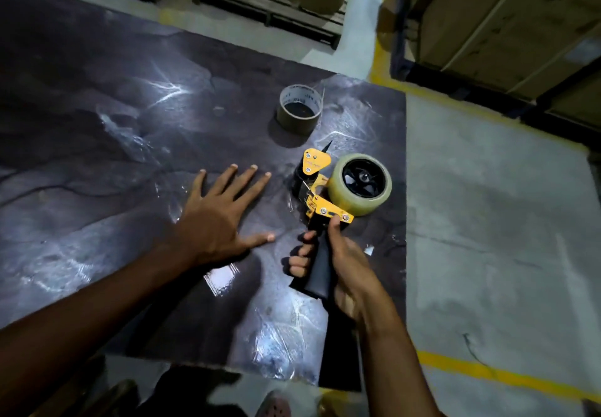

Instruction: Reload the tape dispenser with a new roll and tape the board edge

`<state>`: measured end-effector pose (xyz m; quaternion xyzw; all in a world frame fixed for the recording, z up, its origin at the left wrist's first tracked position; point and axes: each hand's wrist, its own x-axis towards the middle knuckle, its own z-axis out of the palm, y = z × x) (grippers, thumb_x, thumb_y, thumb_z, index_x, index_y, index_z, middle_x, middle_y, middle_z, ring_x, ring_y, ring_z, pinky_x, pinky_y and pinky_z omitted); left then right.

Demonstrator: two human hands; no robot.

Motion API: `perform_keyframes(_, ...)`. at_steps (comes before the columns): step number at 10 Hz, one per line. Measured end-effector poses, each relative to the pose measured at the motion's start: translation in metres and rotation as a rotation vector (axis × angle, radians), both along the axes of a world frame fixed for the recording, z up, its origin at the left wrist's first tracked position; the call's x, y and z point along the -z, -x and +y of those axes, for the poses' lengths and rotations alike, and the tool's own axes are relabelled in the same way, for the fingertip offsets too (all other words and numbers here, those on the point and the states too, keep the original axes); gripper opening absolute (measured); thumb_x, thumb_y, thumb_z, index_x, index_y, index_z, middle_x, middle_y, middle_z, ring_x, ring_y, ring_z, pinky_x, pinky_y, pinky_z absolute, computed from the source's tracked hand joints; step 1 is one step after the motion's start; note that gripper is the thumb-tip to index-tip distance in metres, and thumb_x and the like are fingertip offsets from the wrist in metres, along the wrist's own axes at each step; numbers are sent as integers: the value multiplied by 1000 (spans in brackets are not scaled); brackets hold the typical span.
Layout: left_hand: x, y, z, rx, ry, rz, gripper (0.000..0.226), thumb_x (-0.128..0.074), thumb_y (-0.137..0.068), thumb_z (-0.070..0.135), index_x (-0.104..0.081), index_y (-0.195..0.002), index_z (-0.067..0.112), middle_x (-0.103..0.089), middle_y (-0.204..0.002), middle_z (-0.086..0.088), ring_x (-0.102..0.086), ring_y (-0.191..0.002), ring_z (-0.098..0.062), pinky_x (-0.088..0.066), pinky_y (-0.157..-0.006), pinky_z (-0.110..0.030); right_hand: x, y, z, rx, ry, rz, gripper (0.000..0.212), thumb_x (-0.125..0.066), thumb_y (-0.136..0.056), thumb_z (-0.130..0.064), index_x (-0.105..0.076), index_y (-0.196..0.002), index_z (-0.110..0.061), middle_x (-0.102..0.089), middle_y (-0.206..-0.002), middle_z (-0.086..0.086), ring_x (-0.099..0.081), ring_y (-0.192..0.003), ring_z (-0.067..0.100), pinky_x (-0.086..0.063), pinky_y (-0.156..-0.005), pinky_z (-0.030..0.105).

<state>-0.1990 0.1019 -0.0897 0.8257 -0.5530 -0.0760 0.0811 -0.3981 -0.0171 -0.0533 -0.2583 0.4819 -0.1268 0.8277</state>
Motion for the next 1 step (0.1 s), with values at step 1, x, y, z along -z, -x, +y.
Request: perform_keyframes(1,-2,-2,2,40,-5,-7,106,-36,-84,95,-15,-170,37,-27,-177,5,-30,-162,-28,-23,-125,-68,-5,14,2,-73,612,475,44,-73,-87,-58,-55,-74,-21,-58,-63,-7,-58,-61,21,-45,-62,34)
